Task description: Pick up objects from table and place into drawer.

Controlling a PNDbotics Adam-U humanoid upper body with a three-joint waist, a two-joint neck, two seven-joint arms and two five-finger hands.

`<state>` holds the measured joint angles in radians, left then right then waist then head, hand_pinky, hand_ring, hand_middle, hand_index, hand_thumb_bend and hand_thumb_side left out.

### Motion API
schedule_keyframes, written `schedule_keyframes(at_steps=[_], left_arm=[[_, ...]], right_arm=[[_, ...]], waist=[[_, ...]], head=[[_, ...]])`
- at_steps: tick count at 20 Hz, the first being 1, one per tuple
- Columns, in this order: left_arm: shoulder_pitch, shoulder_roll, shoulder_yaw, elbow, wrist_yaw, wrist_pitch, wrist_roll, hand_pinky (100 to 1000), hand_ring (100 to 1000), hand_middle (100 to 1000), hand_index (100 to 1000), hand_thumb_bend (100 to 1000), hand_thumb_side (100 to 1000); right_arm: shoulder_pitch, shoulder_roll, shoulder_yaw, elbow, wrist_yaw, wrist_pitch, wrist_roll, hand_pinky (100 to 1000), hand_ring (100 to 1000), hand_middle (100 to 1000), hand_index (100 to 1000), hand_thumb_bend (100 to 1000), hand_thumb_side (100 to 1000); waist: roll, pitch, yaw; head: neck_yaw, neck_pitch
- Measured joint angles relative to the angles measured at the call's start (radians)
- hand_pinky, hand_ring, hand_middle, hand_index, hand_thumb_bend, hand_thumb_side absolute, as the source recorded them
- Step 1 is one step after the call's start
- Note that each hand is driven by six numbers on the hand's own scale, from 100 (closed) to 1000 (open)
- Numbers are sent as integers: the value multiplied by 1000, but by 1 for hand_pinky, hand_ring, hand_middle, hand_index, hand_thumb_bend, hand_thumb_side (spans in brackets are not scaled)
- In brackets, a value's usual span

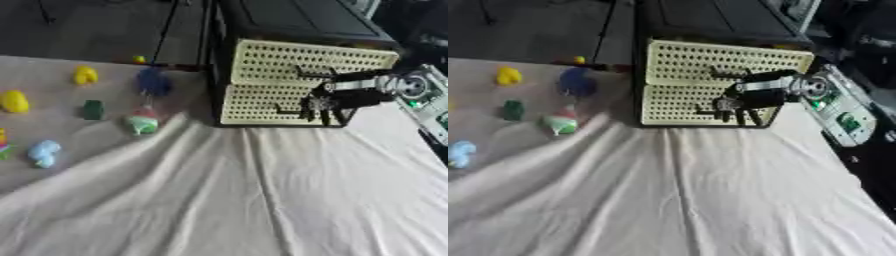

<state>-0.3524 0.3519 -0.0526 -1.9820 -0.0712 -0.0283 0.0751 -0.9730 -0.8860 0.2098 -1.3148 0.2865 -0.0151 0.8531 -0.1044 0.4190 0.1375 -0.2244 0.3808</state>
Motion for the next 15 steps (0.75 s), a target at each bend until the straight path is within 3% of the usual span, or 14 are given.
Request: schedule_keyframes(at_steps=[8,10,12,15], left_arm=[[0,0,0,0,0,2,-3,580,687,697,960,100,989],[0,0,0,0,0,2,-4,581,688,697,960,100,989],[-1,-1,0,0,0,2,-4,583,689,698,960,100,991],[-1,-2,0,0,0,2,-4,584,689,698,960,100,990]], right_arm=[[-12,0,-16,3,-6,7,-40,371,560,650,750,100,1000],[-11,1,-16,9,-10,1,-52,424,613,714,768,100,1000],[-3,1,-16,11,-18,-6,-58,549,724,799,805,100,1000],[7,1,-15,15,-40,-14,-58,651,804,878,857,100,1000]], waist=[[-2,0,7],[-2,0,7],[-2,0,7],[-1,0,7]], head=[[-3,-7],[-5,-7],[-5,-8],[-5,-11]])
